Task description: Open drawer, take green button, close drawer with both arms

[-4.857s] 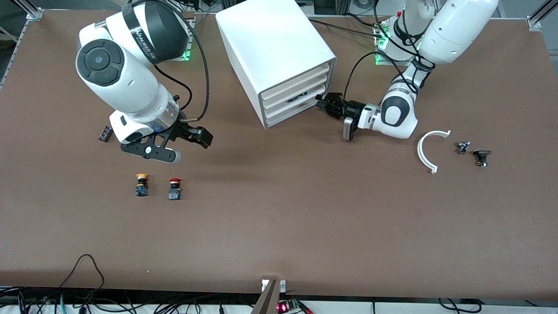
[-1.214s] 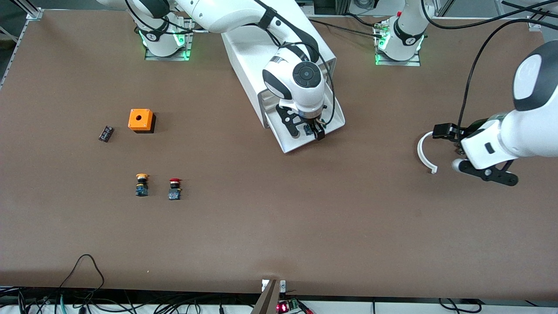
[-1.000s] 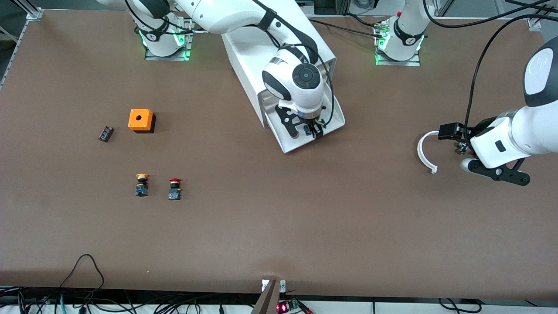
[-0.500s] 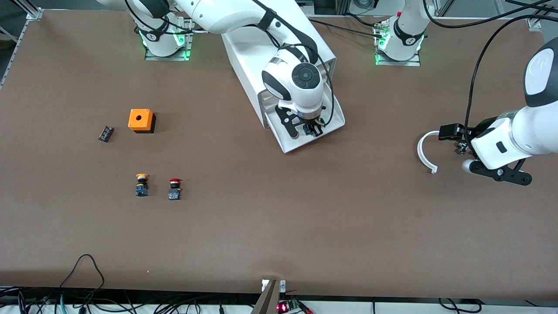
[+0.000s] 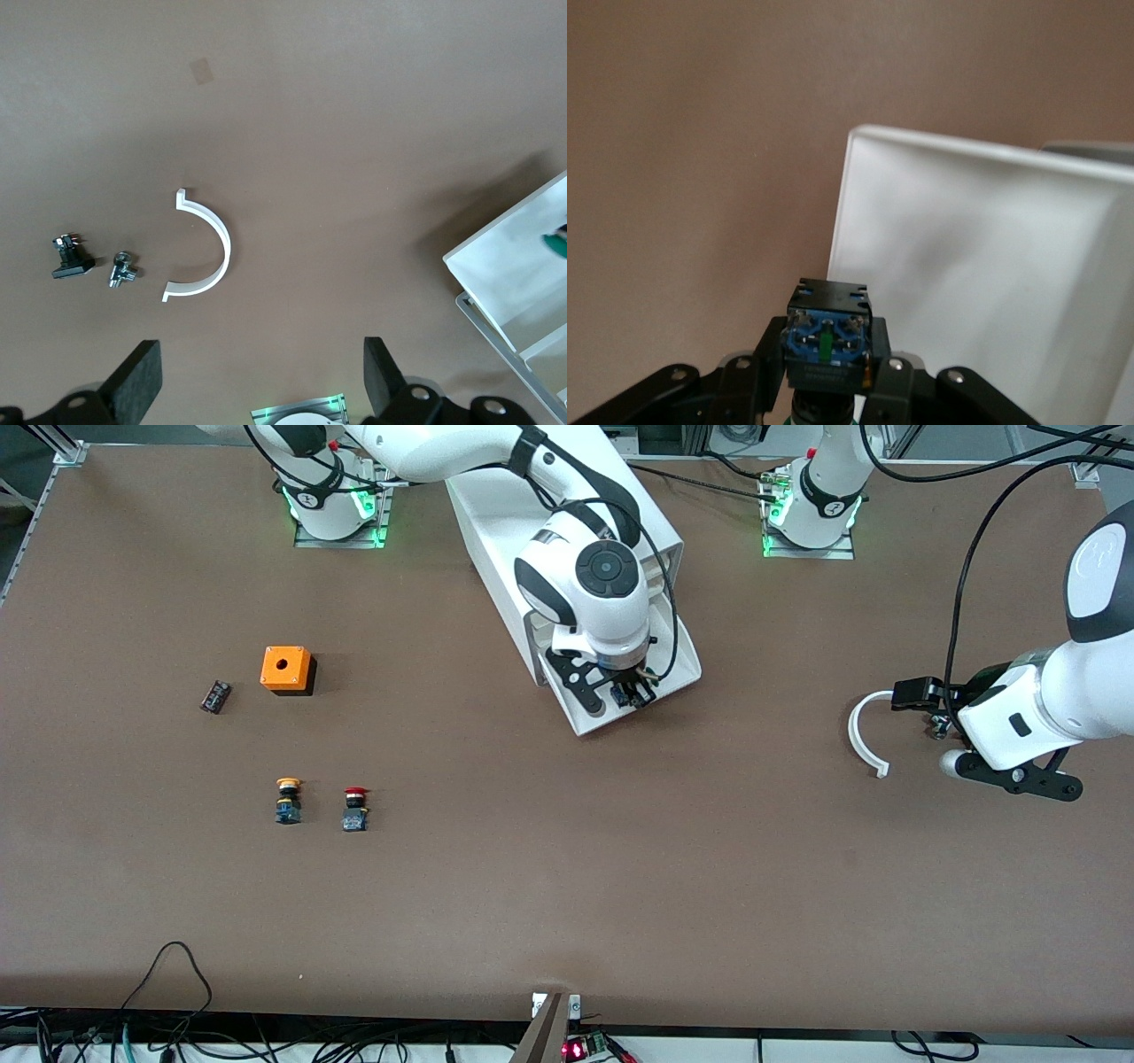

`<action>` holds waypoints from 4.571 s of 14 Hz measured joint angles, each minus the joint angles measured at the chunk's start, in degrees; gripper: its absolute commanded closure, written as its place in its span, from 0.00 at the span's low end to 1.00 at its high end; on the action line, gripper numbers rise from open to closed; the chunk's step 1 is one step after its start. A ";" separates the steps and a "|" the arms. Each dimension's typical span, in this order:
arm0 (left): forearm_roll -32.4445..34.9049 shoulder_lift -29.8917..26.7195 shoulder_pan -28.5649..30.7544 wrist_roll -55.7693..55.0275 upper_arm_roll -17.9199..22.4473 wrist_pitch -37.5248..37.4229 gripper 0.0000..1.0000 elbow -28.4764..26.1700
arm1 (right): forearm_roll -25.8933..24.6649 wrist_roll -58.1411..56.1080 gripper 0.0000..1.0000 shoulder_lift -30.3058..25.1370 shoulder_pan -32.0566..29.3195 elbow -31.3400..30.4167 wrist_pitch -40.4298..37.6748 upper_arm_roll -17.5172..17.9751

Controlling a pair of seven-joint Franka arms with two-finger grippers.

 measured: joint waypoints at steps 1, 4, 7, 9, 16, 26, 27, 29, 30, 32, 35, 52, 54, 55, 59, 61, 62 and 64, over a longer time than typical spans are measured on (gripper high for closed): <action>0.00 0.00 0.01 -0.03 0.00 0.00 0.00 0.00 | 0.00 -3.69 0.97 -0.60 -1.15 0.51 -1.37 -0.06; 0.00 0.00 0.01 -0.09 0.00 0.00 0.00 0.00 | 2.84 -18.07 0.97 -2.33 -5.60 0.89 -4.20 -0.26; 0.00 0.00 0.01 -0.46 0.00 0.00 0.00 0.00 | 4.44 -33.27 0.97 -3.47 -10.92 0.91 -7.33 -0.35; 0.00 0.00 -0.01 -2.45 -0.08 0.00 0.00 0.00 | 4.55 -45.60 0.97 -3.49 -13.95 0.87 -9.37 -0.42; -0.79 -0.01 -0.14 -9.85 -0.40 0.40 0.00 -0.97 | 4.32 -78.10 0.97 -2.88 -24.10 -3.15 -9.36 -0.94; -2.87 -0.14 -2.98 -39.83 -9.01 32.86 0.00 -23.55 | -3.05 -88.94 0.96 -1.53 -28.41 -16.06 5.81 -0.93; -2.86 -0.11 -4.65 -43.26 -9.35 37.68 0.00 -26.99 | -3.64 -88.94 0.96 -1.32 -28.47 -17.59 8.07 -0.93; -2.69 -0.01 -8.40 -49.67 -9.50 46.45 0.00 -33.31 | -4.15 -88.94 0.94 -0.57 -28.62 -19.19 10.96 -0.96; -2.01 0.03 -9.92 -51.87 -9.52 49.61 0.00 -35.98 | -4.26 -88.99 0.90 -0.05 -28.71 -19.47 12.02 -1.03; 0.30 0.10 -11.85 -56.20 -9.53 54.09 0.00 -40.14 | -4.35 -89.23 0.65 0.81 -28.92 -19.58 13.64 -1.09; 5.80 0.66 -14.14 -63.57 -9.54 59.86 0.00 -44.24 | -4.35 -89.25 0.00 0.98 -29.06 -19.58 13.96 -1.12; 7.82 1.43 -17.64 -74.91 -22.99 63.30 0.00 -52.35 | -4.34 -89.50 0.00 -16.81 -31.71 -18.17 2.86 -1.15; 7.82 1.44 -17.08 -74.94 -23.87 63.30 0.00 -52.54 | -4.34 -89.50 0.00 -19.52 -33.02 -18.19 -0.72 -1.23; 7.82 1.43 -16.85 -74.94 -24.42 63.30 0.00 -52.70 | -4.34 -89.50 0.00 -20.96 -34.01 -18.23 -2.73 -1.22; 7.82 1.43 -16.77 -75.24 -25.29 63.30 0.00 -53.03 | -4.34 -90.05 0.00 -27.63 -37.42 -21.07 -7.94 -1.15; 7.82 1.41 -16.48 -75.24 -25.52 63.31 0.00 -53.01 | -4.34 -90.07 0.00 -31.66 -37.97 -24.31 -9.05 -1.15; 7.82 1.37 -16.29 -75.24 -25.59 63.31 0.00 -52.99 | -4.34 -90.07 0.00 -33.56 -38.21 -25.56 -10.19 -1.15; 7.82 1.13 -15.79 -75.24 -25.65 63.23 0.00 -52.88 | -4.34 -90.07 0.00 -36.77 -38.83 -26.99 -12.73 -1.18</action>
